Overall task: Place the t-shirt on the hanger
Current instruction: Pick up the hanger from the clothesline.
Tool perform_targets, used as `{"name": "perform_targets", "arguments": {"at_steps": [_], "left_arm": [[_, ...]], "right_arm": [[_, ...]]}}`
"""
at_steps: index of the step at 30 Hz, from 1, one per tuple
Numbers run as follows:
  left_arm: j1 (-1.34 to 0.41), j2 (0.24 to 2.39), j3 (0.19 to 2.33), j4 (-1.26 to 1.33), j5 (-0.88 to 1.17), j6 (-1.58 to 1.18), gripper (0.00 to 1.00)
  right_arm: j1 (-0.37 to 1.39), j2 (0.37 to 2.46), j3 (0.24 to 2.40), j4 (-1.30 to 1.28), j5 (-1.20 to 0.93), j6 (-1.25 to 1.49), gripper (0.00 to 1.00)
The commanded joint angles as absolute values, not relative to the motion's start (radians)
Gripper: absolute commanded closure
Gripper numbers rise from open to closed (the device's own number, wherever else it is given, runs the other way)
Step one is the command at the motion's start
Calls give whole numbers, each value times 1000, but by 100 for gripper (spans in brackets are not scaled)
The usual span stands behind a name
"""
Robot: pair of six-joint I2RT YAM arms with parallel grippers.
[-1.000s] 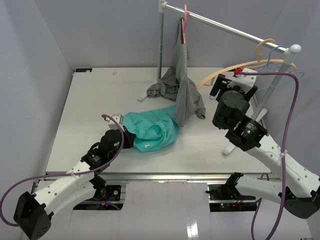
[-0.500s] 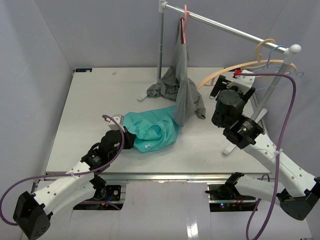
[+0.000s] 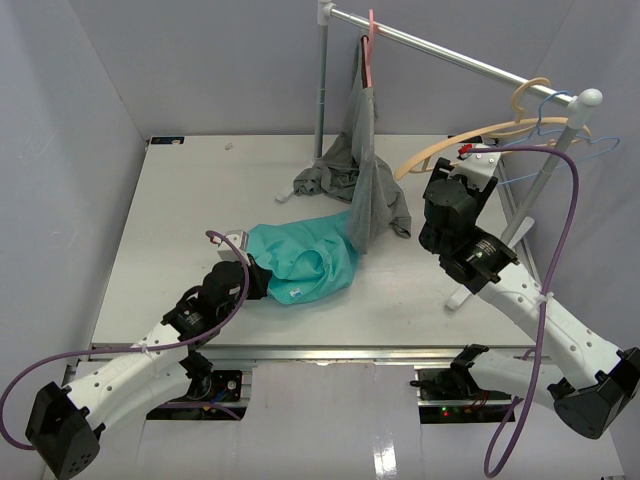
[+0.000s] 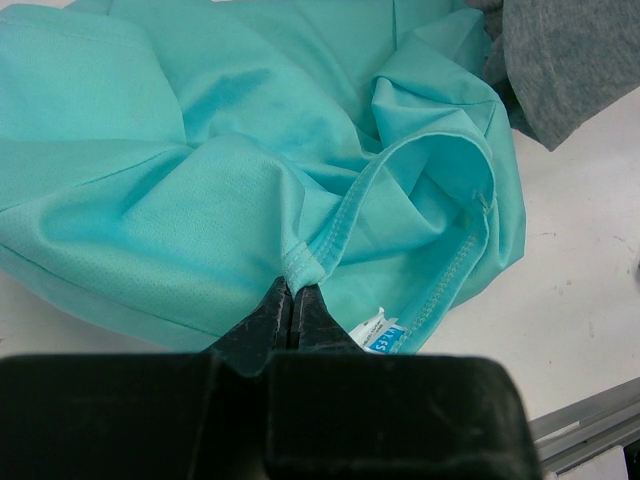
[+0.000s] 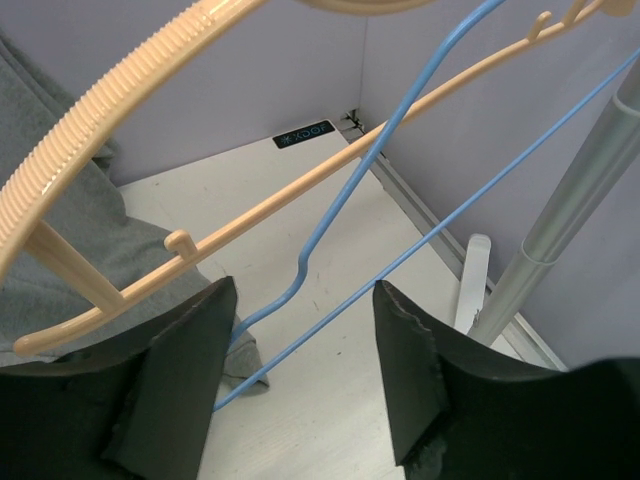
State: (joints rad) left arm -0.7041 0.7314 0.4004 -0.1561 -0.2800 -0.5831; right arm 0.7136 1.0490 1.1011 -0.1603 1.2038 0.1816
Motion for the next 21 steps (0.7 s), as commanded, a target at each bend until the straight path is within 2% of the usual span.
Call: {"name": "perform_targets", "arguments": {"at_steps": [1,9,15,21], "left_arm": [[-710,715,421,-156,-296,-574,100],[-713,717,422,-155,-299,-574,100],[-714,716,421,-156,-302,-574,100],[-716,718,423,-156,-302,-572,100]], "right_arm": [[710,1025,1126,-229,1237,254,41],[711,1012,1145,-319,1253,287,46],[711,1030,1165,-335,1241,289,35],[711,1077,1225,-335,1264,263,33]]}}
